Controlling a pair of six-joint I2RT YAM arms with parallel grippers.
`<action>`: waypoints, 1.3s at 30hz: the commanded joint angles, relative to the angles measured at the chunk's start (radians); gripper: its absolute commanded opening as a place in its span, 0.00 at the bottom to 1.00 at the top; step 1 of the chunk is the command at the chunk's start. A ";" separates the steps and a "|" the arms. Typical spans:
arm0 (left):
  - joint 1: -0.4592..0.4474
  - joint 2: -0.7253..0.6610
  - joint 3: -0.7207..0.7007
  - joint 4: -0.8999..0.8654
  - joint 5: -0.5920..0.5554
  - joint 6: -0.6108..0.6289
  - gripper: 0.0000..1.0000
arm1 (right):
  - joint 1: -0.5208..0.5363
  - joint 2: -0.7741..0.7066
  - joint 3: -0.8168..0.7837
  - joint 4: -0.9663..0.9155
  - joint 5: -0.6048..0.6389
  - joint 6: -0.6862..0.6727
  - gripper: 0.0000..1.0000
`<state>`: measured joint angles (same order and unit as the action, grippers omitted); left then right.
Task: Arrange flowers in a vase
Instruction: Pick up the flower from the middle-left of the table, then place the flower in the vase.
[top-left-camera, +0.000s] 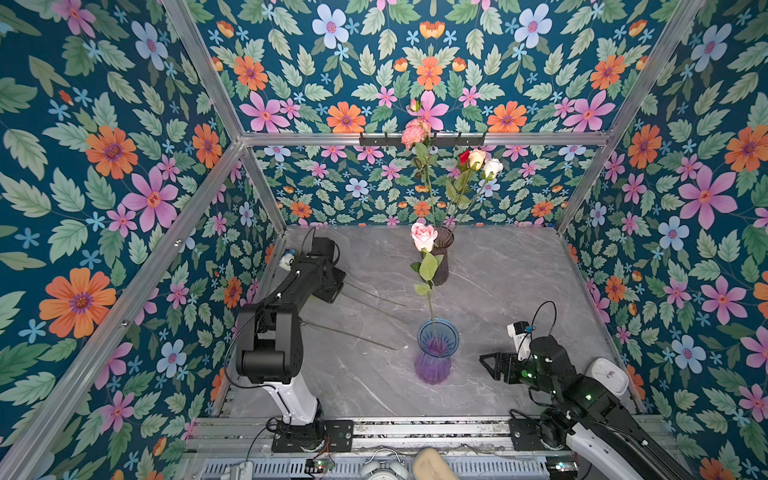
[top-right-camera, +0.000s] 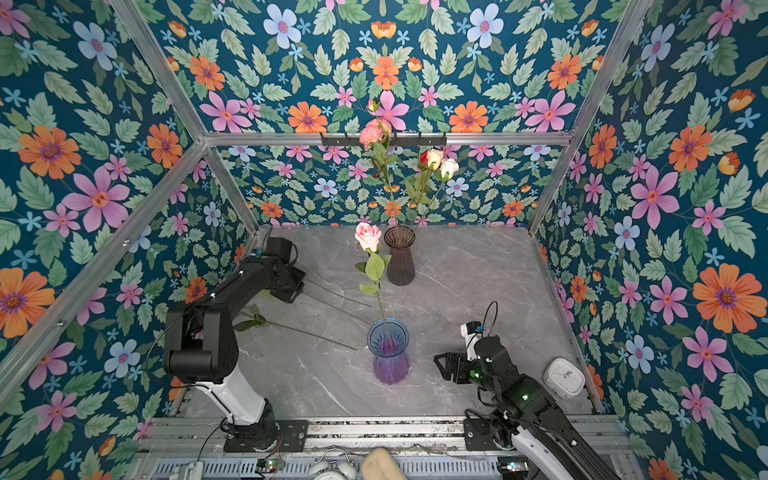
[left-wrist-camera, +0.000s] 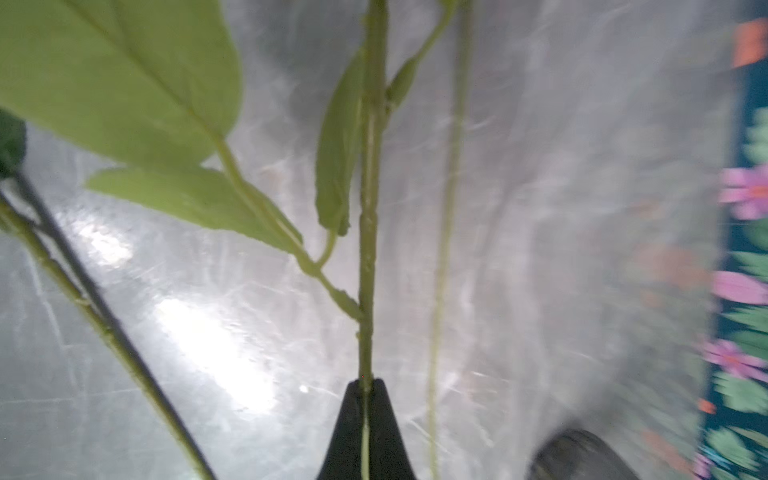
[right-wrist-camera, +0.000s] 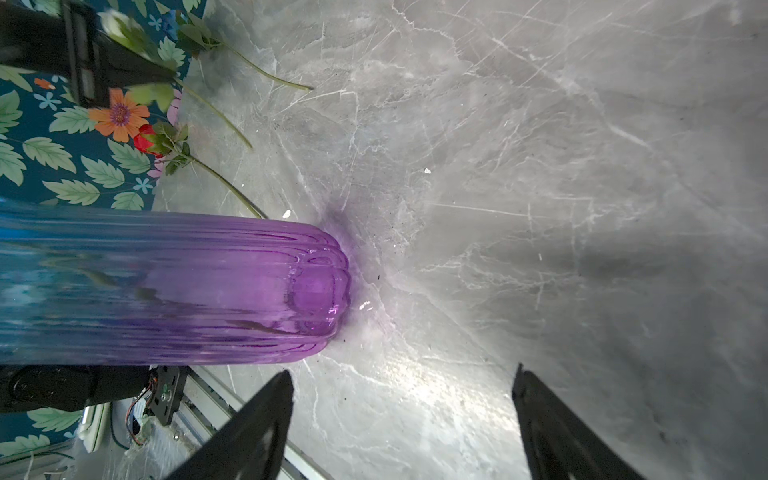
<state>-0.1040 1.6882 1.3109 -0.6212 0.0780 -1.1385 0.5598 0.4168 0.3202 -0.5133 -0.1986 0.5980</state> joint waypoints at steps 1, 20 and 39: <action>-0.016 -0.081 0.086 0.019 -0.111 0.032 0.00 | 0.001 0.005 0.000 0.016 0.008 -0.009 0.84; -0.334 -0.724 0.177 0.590 0.051 0.753 0.00 | 0.001 0.090 0.015 0.032 0.026 -0.004 0.84; -0.333 -0.629 0.261 0.709 0.676 0.490 0.00 | 0.001 0.124 0.023 0.030 0.060 0.011 0.84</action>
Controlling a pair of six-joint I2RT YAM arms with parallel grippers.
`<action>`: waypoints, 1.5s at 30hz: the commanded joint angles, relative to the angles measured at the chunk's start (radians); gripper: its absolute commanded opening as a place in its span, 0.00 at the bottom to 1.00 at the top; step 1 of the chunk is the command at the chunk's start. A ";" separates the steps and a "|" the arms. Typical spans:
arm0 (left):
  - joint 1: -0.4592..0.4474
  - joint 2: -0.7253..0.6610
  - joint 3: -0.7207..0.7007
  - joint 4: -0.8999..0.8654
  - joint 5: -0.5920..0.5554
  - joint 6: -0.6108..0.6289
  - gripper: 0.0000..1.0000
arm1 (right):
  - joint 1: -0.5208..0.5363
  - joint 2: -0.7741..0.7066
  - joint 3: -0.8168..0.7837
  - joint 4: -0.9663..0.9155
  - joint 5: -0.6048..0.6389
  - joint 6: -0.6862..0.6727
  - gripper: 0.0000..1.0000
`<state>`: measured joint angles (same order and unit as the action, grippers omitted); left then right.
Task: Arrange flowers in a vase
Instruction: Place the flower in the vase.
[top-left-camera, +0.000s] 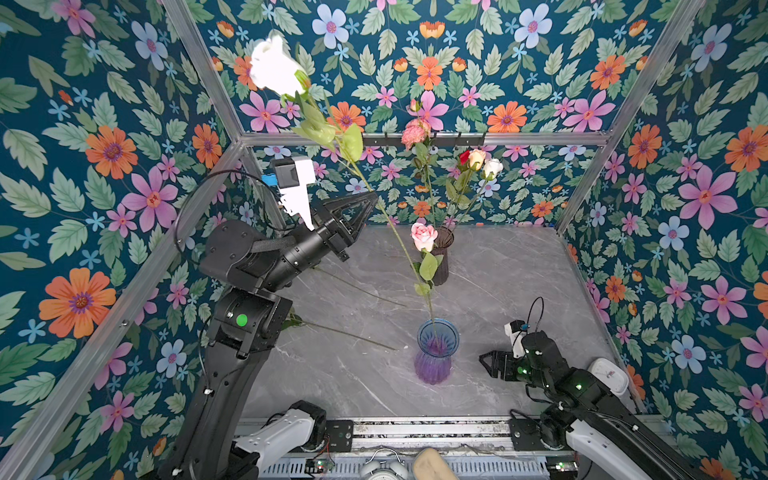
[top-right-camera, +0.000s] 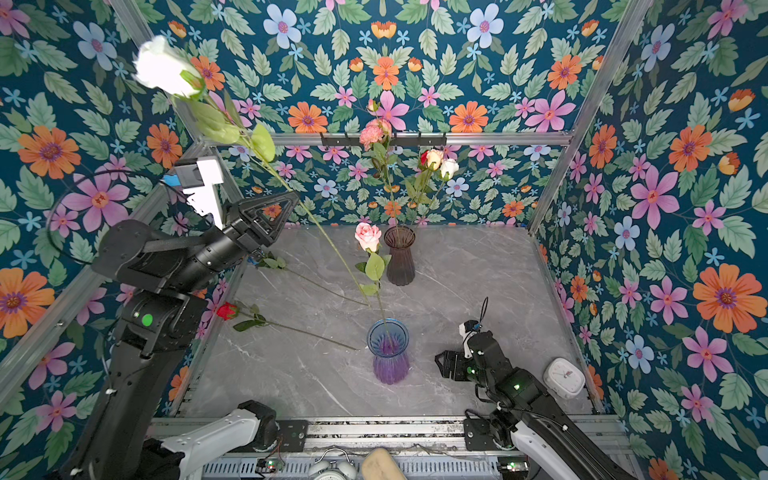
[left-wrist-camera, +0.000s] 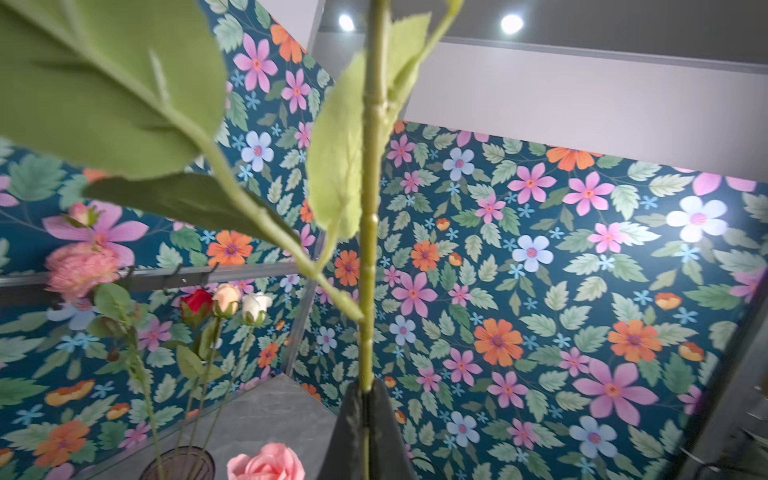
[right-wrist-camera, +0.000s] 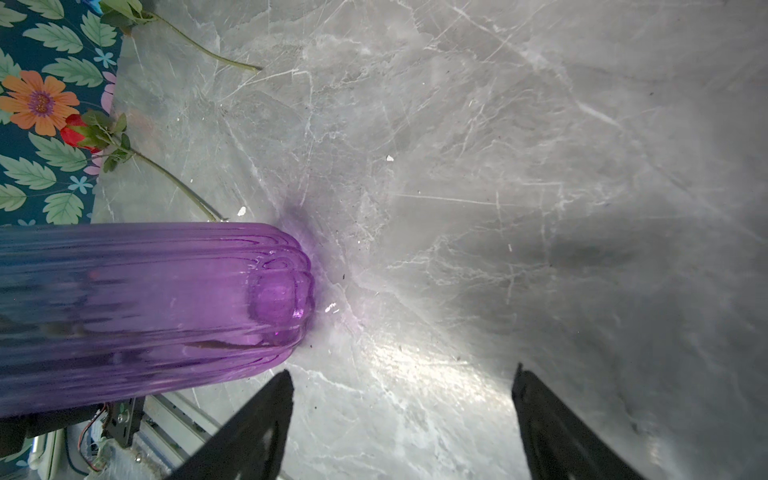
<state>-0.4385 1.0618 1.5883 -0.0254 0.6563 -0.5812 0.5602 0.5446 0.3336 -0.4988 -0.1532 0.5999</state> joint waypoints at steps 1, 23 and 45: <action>0.001 -0.005 -0.030 0.114 0.103 -0.068 0.00 | 0.001 -0.005 0.010 0.013 0.015 0.009 0.84; -0.107 0.031 -0.171 0.036 0.066 0.058 0.00 | 0.001 -0.035 0.005 0.004 0.017 0.011 0.84; -0.501 0.175 -0.231 -0.164 -0.263 0.550 0.00 | 0.001 -0.048 0.002 0.001 0.011 0.010 0.84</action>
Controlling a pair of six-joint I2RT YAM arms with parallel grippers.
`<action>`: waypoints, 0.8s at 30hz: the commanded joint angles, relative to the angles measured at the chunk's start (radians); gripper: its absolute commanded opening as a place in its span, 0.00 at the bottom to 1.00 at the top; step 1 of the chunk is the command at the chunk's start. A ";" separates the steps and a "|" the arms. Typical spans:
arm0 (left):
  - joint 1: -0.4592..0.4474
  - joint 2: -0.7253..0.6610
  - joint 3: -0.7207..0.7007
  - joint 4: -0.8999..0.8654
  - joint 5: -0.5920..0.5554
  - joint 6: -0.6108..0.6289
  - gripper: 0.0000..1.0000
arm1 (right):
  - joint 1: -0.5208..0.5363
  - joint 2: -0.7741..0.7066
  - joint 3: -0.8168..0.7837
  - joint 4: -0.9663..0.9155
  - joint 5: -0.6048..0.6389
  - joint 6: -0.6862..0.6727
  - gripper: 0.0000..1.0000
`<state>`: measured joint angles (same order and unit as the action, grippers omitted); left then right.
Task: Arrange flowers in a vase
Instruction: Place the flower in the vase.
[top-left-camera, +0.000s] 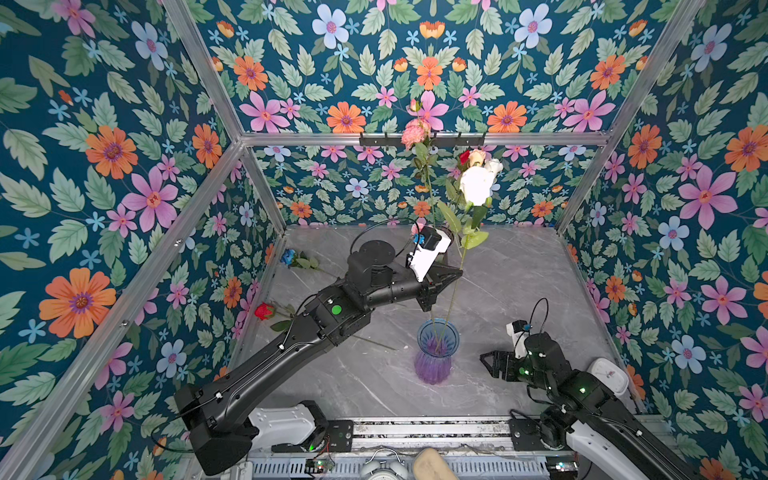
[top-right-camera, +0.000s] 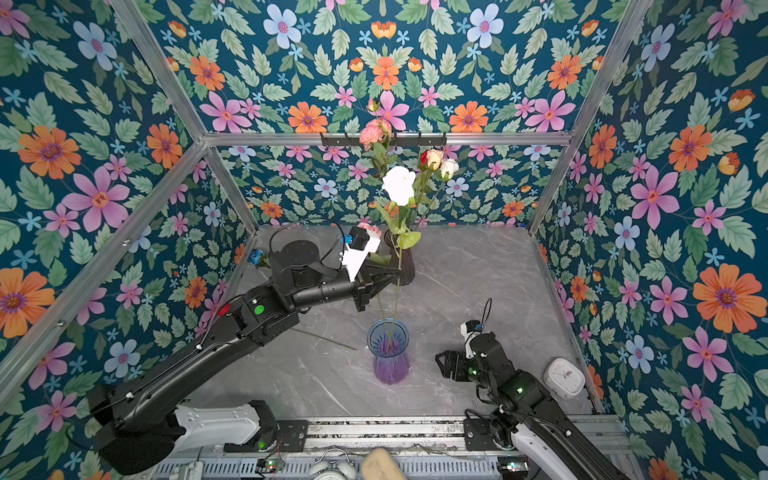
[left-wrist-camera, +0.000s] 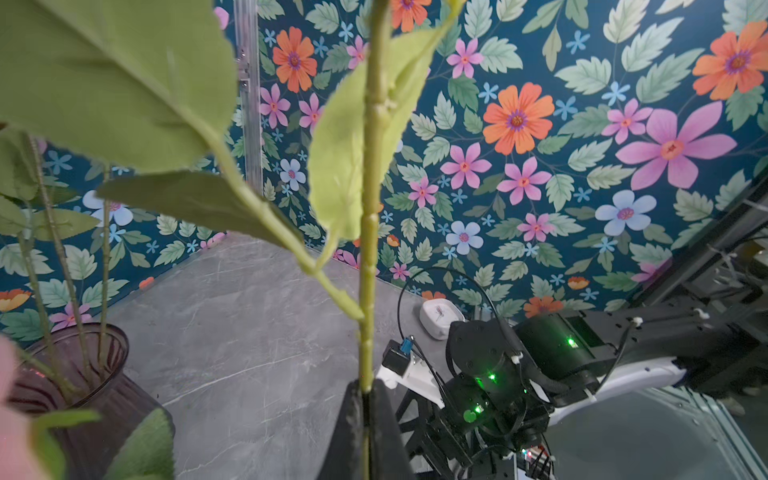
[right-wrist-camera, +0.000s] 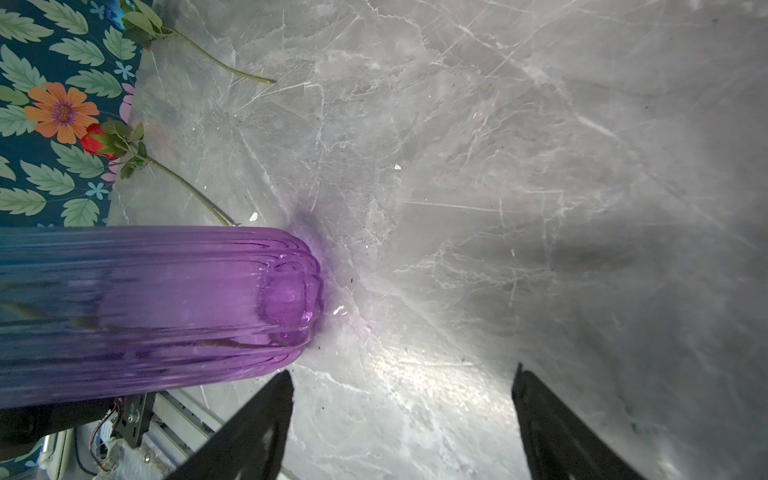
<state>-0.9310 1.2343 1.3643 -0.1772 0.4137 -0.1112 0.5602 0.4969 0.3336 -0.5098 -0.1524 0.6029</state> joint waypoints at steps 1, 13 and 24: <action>-0.010 -0.001 -0.022 -0.002 -0.014 0.086 0.00 | 0.000 0.000 0.001 0.012 0.010 0.008 0.84; -0.011 -0.115 -0.299 0.169 0.017 0.038 0.04 | 0.001 0.009 0.002 0.019 0.003 0.003 0.84; -0.011 -0.263 -0.386 0.186 -0.048 -0.009 0.63 | 0.001 0.043 0.008 0.028 0.002 0.000 0.84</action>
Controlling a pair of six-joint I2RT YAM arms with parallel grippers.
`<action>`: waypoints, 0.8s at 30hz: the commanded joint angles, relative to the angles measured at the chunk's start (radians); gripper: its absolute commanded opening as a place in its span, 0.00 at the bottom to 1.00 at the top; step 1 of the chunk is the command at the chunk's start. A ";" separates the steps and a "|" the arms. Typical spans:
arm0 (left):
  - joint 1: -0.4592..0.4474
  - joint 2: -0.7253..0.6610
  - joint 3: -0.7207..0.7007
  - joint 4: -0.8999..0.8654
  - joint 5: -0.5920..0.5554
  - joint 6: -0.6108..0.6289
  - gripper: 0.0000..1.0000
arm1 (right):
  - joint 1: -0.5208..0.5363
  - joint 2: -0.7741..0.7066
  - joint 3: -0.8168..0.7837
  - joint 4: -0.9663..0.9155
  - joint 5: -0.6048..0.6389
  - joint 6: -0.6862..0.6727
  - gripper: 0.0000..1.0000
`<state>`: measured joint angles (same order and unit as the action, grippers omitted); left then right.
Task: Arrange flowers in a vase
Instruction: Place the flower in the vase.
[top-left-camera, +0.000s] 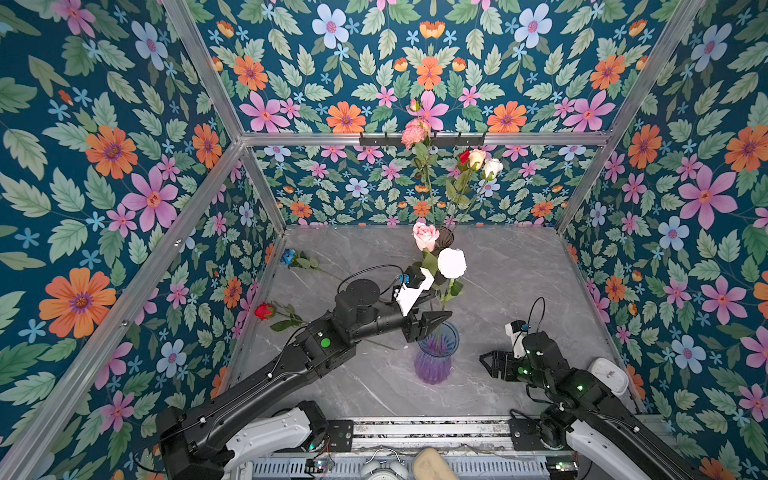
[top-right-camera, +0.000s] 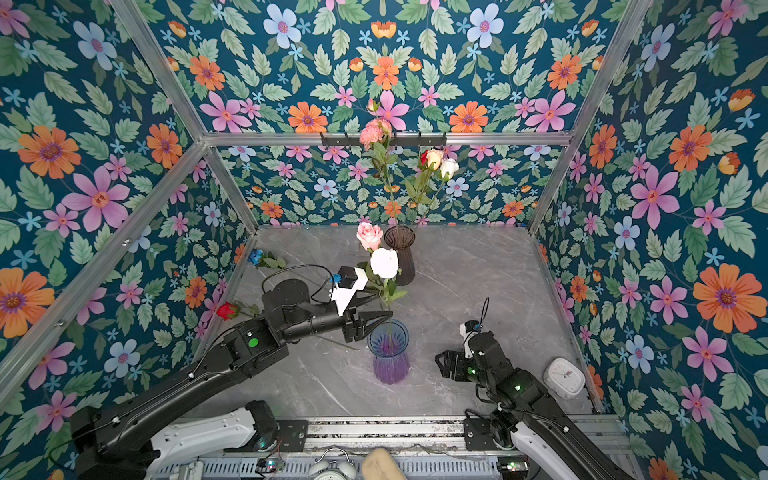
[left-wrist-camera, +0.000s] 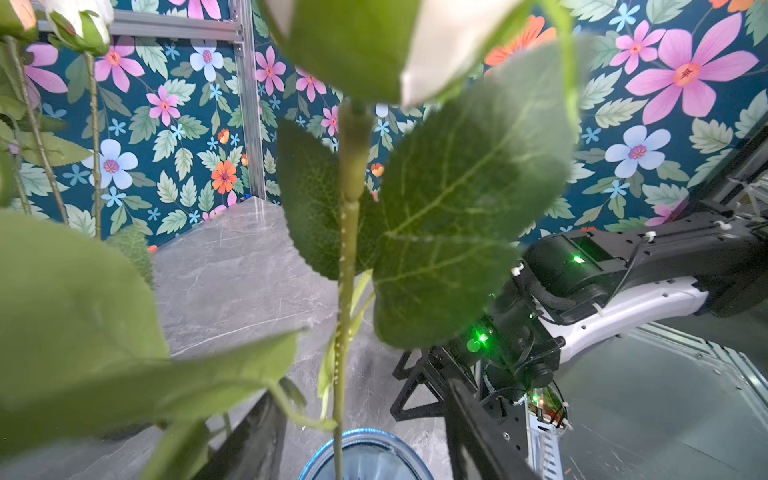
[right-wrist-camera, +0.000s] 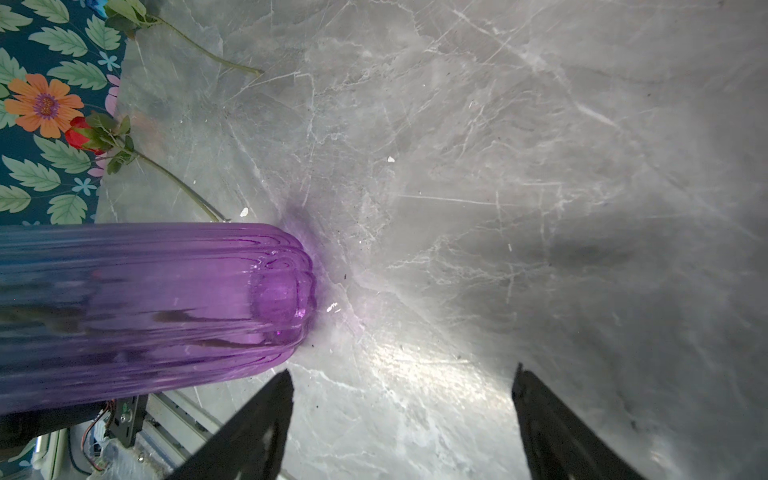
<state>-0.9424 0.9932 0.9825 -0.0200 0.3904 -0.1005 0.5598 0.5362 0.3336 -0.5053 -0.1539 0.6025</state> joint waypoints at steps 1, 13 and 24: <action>0.002 -0.030 -0.005 0.016 -0.032 -0.026 0.63 | 0.002 0.006 0.009 0.024 0.004 0.001 0.84; 0.003 -0.255 -0.117 -0.268 -0.537 -0.237 0.64 | 0.001 0.045 0.016 0.034 0.008 0.005 0.84; 0.157 -0.307 -0.155 -0.618 -0.981 -0.573 0.96 | 0.001 -0.003 0.007 0.022 0.005 0.005 0.84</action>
<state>-0.8520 0.6704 0.8276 -0.5537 -0.5301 -0.5911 0.5598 0.5602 0.3450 -0.4911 -0.1535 0.6025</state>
